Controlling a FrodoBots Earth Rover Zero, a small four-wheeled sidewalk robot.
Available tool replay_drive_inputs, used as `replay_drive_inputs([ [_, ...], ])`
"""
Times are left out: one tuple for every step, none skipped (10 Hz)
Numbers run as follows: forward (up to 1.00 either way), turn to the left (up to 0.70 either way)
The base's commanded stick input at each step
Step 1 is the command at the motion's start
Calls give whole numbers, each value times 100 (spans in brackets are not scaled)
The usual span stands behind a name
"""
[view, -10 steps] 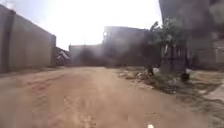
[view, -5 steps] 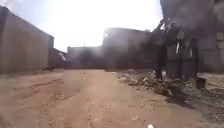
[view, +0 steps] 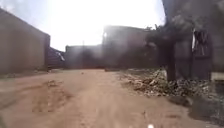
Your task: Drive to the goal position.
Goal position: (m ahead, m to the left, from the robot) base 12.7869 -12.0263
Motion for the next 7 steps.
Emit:
replay_drive_inputs([
  [100, 0],
  [100, 0],
  [100, 0],
  [100, 0],
  [100, 0],
  [100, 0],
  [100, 0],
])
